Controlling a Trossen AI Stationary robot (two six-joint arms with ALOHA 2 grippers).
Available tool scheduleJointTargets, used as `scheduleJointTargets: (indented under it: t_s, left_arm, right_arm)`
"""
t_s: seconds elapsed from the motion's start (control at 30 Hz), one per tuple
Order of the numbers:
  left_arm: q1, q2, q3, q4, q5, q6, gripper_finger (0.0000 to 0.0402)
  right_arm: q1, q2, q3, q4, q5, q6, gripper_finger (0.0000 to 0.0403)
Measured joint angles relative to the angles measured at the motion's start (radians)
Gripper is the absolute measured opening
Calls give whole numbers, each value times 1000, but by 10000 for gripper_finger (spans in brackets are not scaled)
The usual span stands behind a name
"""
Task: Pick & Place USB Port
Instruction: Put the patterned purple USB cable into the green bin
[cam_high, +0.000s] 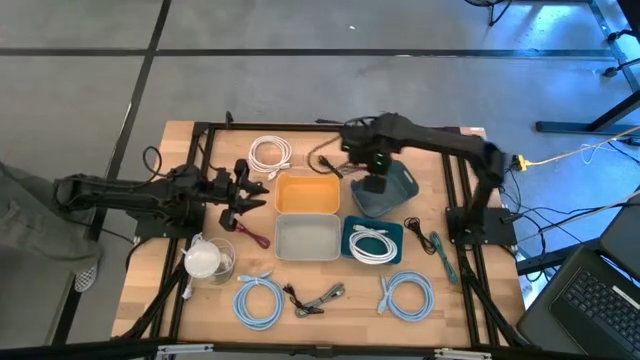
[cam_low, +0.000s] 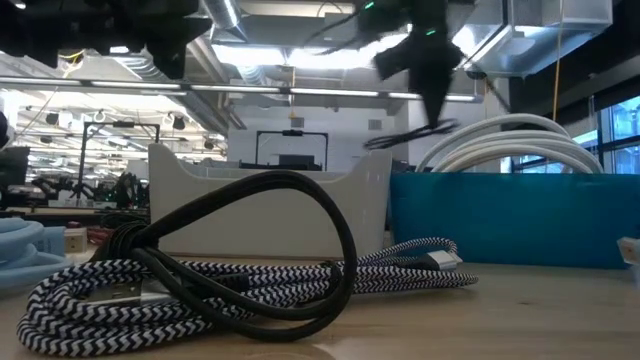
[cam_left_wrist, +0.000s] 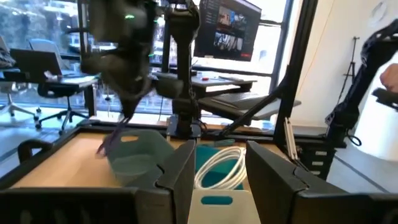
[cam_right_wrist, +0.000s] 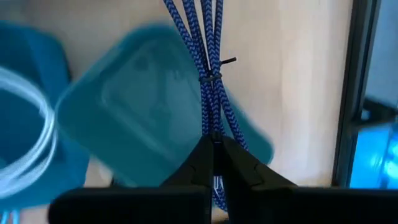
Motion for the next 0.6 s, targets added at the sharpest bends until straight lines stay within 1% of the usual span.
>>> scheduleJointTargets:
  t_s: [0.13,0.27,0.47,0.6]
  left_arm:
    - [0,-39,0,-9,-4,0,132]
    - [0,-47,0,-9,-10,17,132]
    - [0,-45,0,-8,-12,-5,132]
    - [0,-45,0,-1,-12,-16,132]
  right_arm:
    - [25,-173,-203,64,3,53,11]
    - [29,-277,-375,153,3,85,11]
    - [27,-296,-555,249,2,78,11]
    - [28,-293,-629,319,-39,79,11]
